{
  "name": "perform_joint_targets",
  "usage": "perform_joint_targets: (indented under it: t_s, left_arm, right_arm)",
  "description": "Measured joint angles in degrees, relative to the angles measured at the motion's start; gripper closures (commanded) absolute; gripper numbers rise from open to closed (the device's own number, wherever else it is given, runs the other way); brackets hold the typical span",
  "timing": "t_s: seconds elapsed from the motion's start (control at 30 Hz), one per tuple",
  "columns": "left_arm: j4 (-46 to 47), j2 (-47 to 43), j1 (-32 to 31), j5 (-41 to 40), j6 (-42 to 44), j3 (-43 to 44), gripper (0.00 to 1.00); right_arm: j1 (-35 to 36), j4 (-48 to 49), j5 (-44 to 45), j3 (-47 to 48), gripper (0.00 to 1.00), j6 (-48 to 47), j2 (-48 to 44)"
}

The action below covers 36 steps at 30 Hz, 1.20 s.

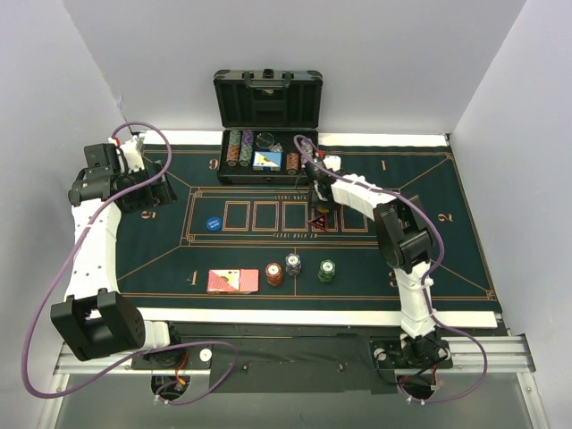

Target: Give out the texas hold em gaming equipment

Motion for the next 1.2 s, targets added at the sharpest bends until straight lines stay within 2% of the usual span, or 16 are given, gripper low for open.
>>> perform_joint_targets:
  t_s: [0.3,0.63,0.83,0.9,0.93,0.97,1.0,1.07,1.2]
  left_arm:
    - [0.0,0.0,0.31,0.13,0.07,0.0,0.04]
    - [-0.24,0.0,0.46,0.5,0.74,0.0,0.04]
    - [-0.61,0.0,0.61,0.92,0.76,0.02,0.04]
    - [-0.63,0.0,0.61,1.03,0.76,0.02,0.04]
    - [-0.63,0.0,0.61,1.14,0.76,0.02,0.04]
    - [-0.63,0.0,0.61,1.31,0.74,0.02,0.04]
    - [-0.63,0.0,0.61,1.44,0.74,0.02,0.04]
    - [-0.63,0.0,0.61,1.81,0.72,0.02,0.05]
    - [-0.81,0.0,0.61,2.91,1.09,0.02,0.04]
  right_arm:
    - [-10.43,-6.91,0.59,4.66,0.74,1.66,1.97]
    - [-19.37,-12.39,0.0,17.81,0.74,3.08,9.53]
    - [-21.99,-14.95,-1.86,24.7,0.72,5.29,13.35]
    - [-22.34,-15.3,-2.14,25.09,0.61,5.81,13.53]
    - [-22.62,-15.63,-2.25,25.09,0.49,6.03,13.53]
    - [-22.82,-15.89,-2.29,25.09,0.44,6.19,13.53]
    - [-22.93,-16.0,-2.38,25.09,0.33,6.38,13.53]
    - [-22.97,-15.72,-2.49,24.61,0.25,6.38,13.38]
    - [-21.92,-12.81,-2.54,17.73,0.19,5.09,9.2]
